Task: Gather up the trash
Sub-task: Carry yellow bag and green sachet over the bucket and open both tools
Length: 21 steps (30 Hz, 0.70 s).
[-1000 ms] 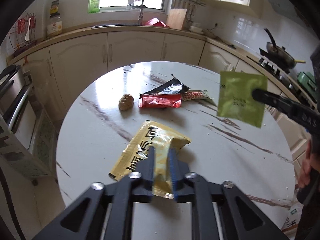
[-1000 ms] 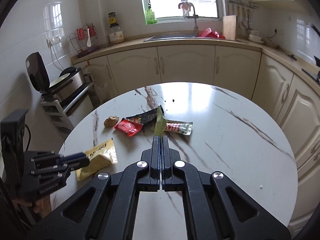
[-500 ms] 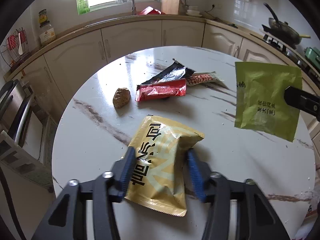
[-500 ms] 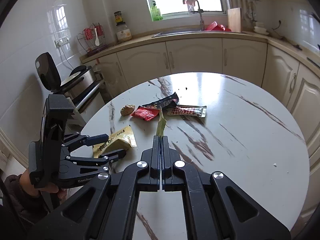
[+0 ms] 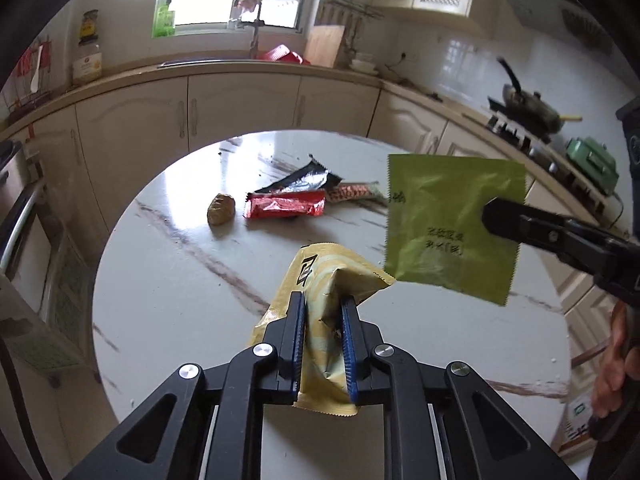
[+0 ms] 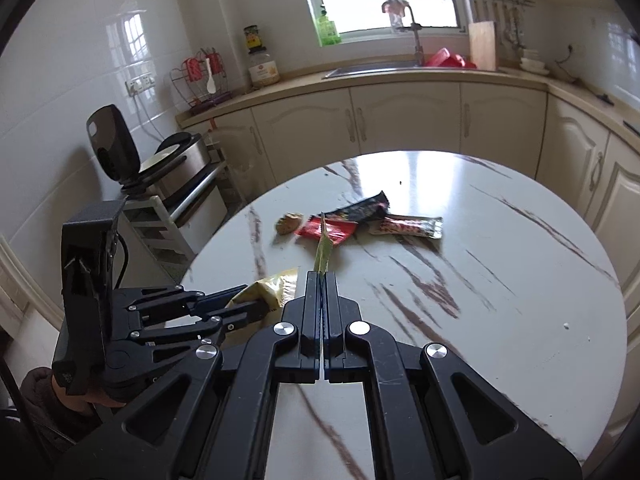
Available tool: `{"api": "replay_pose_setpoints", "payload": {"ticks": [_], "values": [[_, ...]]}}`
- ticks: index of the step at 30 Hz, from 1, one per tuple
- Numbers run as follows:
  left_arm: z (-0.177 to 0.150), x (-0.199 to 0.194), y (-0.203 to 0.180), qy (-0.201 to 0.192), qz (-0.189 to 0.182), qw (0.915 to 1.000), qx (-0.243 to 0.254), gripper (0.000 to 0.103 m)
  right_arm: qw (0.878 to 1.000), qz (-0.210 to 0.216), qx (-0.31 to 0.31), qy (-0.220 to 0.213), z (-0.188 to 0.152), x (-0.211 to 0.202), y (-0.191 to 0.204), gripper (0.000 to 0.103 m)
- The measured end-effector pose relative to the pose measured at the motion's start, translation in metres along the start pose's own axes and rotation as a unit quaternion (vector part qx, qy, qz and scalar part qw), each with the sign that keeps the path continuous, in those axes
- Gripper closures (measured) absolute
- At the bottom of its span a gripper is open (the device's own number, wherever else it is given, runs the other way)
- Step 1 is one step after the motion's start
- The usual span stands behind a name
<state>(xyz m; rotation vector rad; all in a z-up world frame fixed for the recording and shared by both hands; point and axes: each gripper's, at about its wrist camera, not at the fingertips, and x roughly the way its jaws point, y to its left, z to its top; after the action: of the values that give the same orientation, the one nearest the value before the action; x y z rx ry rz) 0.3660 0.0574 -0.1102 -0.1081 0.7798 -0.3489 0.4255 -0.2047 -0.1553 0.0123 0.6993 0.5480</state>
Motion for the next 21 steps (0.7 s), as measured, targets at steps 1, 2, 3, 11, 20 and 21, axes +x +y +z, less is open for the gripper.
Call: {"api": "replay_pose_setpoints", "payload": {"ticks": [1, 2, 3, 11, 20, 21], "values": [[-0.001, -0.006, 0.004, -0.005, -0.004, 0.9999, -0.008, 0.090, 1.000, 0.002, -0.006, -0.001, 0.001, -0.001, 0.007, 0.101], [-0.003, -0.014, 0.010, -0.012, -0.006, 0.9998, -0.013, 0.090, 1.000, 0.004, -0.011, -0.004, 0.003, -0.002, 0.017, 0.101], [-0.005, -0.021, 0.014, -0.016, -0.003, 0.9998, -0.012, 0.090, 1.000, 0.007, -0.016, -0.006, 0.004, -0.003, 0.025, 0.101], [-0.046, -0.109, 0.080, -0.065, 0.029, 0.9956, -0.061, 0.091, 0.997, 0.056, -0.059, -0.002, 0.011, 0.007, 0.110, 0.101], [-0.131, -0.178, 0.183, -0.049, 0.101, 0.9842, -0.137, 0.090, 0.984, 0.127, -0.113, 0.060, -0.013, 0.088, 0.236, 0.101], [-0.140, -0.181, 0.193, -0.043, 0.108, 0.9827, -0.144, 0.090, 0.982, 0.130, -0.120, 0.072, -0.020, 0.101, 0.249, 0.101]]}}
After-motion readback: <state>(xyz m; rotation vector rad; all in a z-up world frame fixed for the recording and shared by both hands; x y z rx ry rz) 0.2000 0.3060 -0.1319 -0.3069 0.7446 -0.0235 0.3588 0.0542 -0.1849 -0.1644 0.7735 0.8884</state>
